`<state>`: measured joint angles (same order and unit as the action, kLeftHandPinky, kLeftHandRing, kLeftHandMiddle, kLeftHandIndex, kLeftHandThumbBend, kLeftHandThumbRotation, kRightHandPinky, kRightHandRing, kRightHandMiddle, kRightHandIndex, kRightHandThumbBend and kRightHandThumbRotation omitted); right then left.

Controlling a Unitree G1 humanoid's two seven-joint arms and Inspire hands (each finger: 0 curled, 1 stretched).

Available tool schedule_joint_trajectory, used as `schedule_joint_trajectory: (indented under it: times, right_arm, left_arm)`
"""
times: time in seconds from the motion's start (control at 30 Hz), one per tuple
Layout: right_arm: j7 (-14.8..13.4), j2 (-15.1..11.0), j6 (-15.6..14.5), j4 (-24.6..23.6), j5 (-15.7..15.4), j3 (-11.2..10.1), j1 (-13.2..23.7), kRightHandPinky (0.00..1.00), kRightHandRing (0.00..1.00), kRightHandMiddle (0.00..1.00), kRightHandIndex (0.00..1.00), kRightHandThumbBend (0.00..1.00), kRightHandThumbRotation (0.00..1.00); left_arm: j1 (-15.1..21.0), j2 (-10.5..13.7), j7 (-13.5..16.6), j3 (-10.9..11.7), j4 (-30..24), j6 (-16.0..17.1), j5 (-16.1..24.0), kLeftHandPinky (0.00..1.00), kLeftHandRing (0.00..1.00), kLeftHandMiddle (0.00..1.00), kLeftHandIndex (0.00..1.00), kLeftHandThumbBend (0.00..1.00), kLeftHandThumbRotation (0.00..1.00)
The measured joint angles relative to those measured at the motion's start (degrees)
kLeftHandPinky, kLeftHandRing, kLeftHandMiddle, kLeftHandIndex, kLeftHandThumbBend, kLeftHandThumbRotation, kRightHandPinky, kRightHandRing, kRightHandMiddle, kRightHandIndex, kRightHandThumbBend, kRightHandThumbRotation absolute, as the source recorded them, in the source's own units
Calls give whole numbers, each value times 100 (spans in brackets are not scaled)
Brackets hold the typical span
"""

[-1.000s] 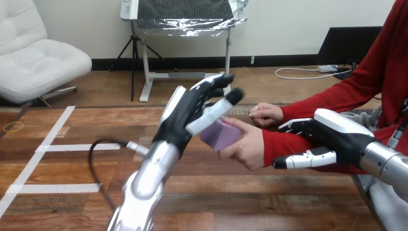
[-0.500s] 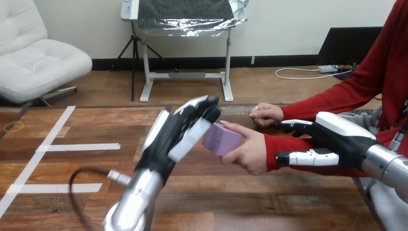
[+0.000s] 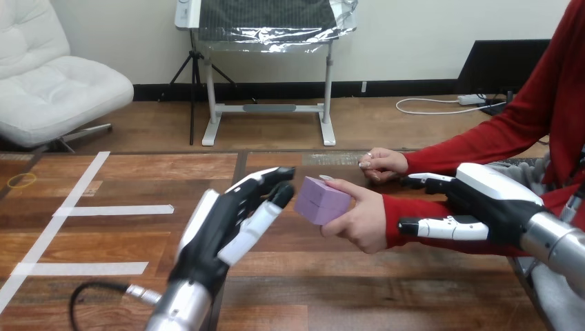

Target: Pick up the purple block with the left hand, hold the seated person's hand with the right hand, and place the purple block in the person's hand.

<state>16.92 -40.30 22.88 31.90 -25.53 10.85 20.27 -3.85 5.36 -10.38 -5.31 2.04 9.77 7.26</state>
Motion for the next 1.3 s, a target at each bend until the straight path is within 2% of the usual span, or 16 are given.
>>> schedule_joint_trajectory:
  times: [0.3,0.53,0.8,1.07,1.3]
  right_arm:
    - [-824,80,44,-1,-213,0,-253,73,85,89,89,86,100]
    - [-1507,233,211,-7,-257,-19,-506,72,87,90,90,82,100]
    - [-2201,452,578,-111,-232,-66,-824,73,87,90,91,82,100]
    - [-2536,694,892,-655,-97,-204,-1184,72,86,89,89,77,100]
    - [-2631,909,1301,-1201,243,-310,-1449,71,83,87,87,77,100]
  left_arm:
    - [-431,116,3,134,-536,16,-25,81,86,84,76,57,87]
    - [-631,158,55,298,-967,55,-24,78,85,83,75,61,84]
    - [-808,146,186,457,-1509,198,-33,78,84,83,74,65,83]
    - [-969,136,274,557,-2021,454,-101,75,82,81,76,64,86]
    - [-1076,137,294,621,-2405,564,-167,68,81,80,76,63,84]
